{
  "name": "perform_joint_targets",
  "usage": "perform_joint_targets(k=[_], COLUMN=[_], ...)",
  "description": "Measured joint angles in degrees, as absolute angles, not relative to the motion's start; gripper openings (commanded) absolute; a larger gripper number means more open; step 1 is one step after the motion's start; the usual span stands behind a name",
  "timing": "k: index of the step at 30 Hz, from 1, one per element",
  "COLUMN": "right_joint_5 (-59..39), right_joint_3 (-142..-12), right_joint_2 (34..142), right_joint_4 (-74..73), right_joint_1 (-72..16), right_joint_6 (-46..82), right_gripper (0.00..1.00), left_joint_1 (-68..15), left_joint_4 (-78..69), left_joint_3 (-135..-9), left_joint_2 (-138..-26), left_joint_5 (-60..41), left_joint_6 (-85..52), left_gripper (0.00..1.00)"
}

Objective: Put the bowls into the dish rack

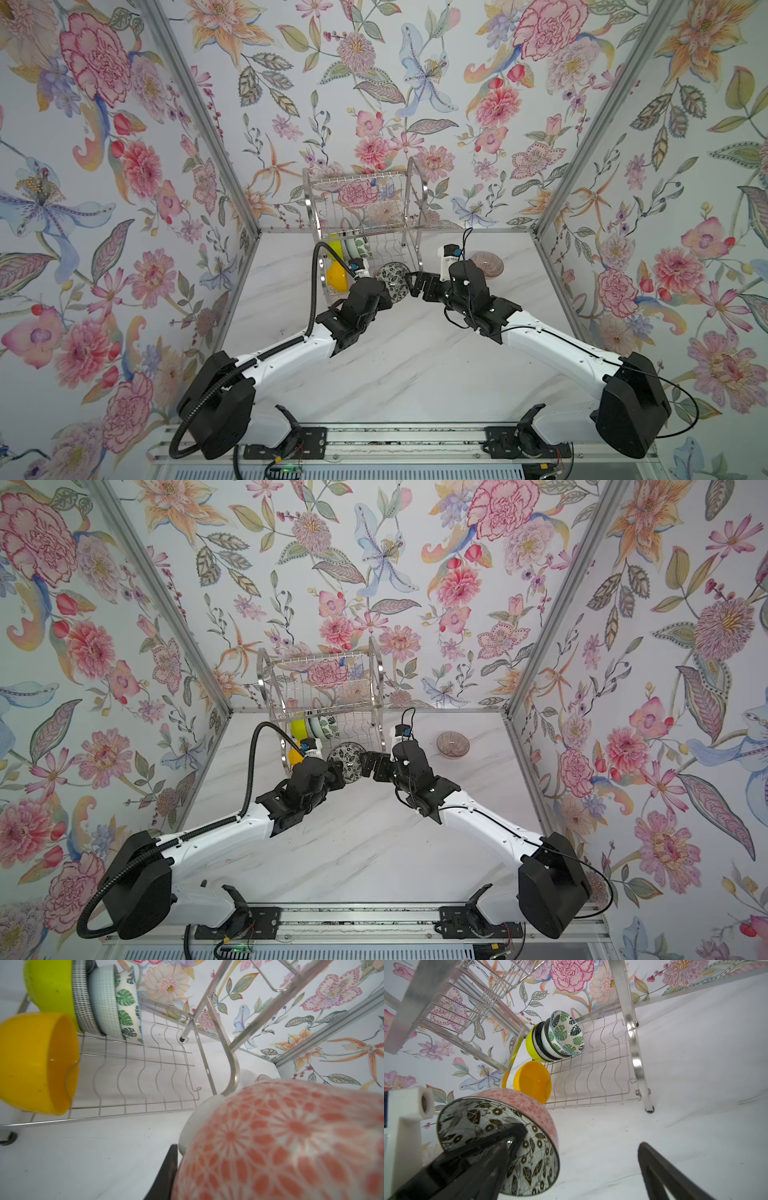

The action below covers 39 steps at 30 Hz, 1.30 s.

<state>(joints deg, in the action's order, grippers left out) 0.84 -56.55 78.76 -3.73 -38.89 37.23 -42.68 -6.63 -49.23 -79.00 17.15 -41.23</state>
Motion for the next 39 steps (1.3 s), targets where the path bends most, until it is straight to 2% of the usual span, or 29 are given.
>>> perform_joint_targets(k=[7,16,29,36,39], right_joint_5=[-3.6,-3.7,-4.2,-4.3,-4.3], right_joint_3=[-54.6,-53.6,-48.7,-48.7,-48.7], right_joint_2=[78.8,78.4,77.1,81.2,84.0], right_joint_4=[-7.9,-8.1,-21.0,-29.4,-31.7], right_joint_1=[-33.0,-29.2,-32.9,-36.4,-37.6], right_joint_6=[50.2,71.6,100.6,109.3,111.9], right_gripper=[0.98,0.98,0.98,0.91,0.84], left_joint_1=[-42.3,-42.7,-46.7,-47.3,-47.4], left_joint_4=[-9.0,-18.3,-36.5,-42.1,-42.7], left_joint_3=[-44.6,-41.5,-41.4,-41.4,-41.4], left_joint_2=[-76.5,-78.1,-89.6,-94.7,-95.4], left_joint_5=[25.9,35.3,36.1,36.0,36.0], left_joint_6=[-36.7,-27.0,-13.5,-8.9,-7.7], left_gripper=[0.00,0.00,0.00,0.00,0.00])
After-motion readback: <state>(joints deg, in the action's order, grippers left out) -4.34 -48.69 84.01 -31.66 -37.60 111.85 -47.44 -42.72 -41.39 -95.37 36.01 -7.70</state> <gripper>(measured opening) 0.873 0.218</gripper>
